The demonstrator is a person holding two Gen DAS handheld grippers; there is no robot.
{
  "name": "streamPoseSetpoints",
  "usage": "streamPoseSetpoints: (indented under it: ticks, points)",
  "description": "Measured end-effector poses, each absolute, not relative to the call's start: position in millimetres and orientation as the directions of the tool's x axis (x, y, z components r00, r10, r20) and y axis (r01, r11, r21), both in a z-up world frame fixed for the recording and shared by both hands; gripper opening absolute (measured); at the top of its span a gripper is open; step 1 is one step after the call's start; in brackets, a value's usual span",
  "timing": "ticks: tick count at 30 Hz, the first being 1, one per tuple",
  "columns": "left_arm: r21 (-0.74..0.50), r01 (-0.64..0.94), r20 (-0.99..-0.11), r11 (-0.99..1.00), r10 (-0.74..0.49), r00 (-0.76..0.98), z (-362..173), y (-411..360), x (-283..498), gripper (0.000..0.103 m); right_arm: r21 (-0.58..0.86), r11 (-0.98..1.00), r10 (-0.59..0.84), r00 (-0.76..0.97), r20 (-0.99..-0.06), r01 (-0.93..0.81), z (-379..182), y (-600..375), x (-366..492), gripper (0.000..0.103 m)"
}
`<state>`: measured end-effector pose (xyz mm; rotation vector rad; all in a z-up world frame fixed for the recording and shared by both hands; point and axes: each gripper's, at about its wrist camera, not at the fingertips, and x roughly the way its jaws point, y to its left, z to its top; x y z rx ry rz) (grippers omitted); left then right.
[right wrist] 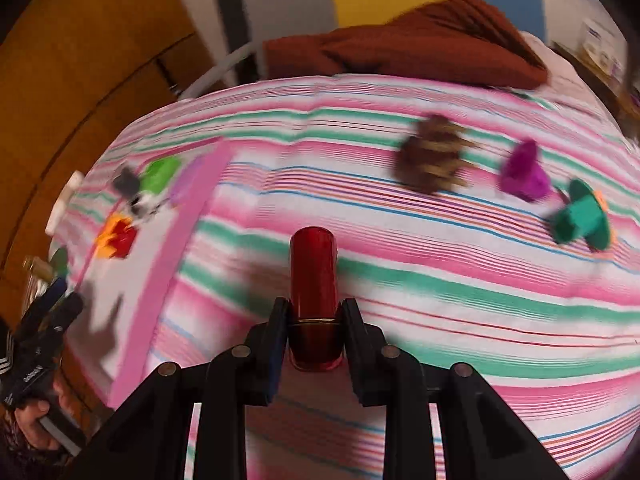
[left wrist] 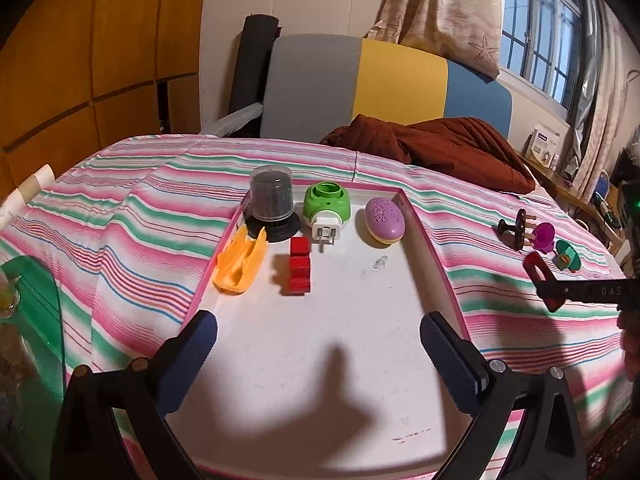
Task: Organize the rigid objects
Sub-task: 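Carry the red cylinder onto the tray beside the red block, open right gripper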
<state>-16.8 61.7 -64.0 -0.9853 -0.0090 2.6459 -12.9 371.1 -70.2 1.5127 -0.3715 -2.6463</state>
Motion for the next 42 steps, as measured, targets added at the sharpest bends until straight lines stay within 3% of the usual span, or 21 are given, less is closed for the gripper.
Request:
streamPoseSetpoints:
  ticks: [7, 12, 23, 31, 42]
  points:
    - [-0.101, -0.283, -0.626, -0.954, 0.282, -0.727, -62.5, 52.2, -10.3, 0.102, 0.310, -0.946, -0.316, -0.500, -0.806, 0.098, -44.8, 285.8, -40.0, 0.026]
    - [-0.102, -0.270, -0.622, -0.957, 0.273, -0.734, -61.0, 41.8, -9.0, 0.102, 0.281, -0.948, -0.320, -0.452, -0.833, 0.152, -47.0, 229.0, -68.1, 0.026]
    - [-0.128, -0.225, -0.623, -0.966, 0.255, -0.739, -63.1, 15.3, -8.0, 0.102, 0.240, -0.968, -0.252, -0.359, -0.899, 0.078, -84.0, 184.2, -108.9, 0.026]
    - [-0.153, -0.202, -0.627, -0.967, 0.253, -0.737, -64.6, 3.6, -10.3, 0.102, 0.282, -0.959, -0.258, -0.374, -0.891, -0.009, -94.1, 185.5, -124.1, 0.027]
    - [-0.162, -0.203, -0.631, -0.966, 0.259, -0.732, -65.6, 6.0, -9.1, 0.102, 0.296, -0.955, -0.255, -0.475, -0.842, -0.012, -63.7, 202.2, -100.2, 0.030]
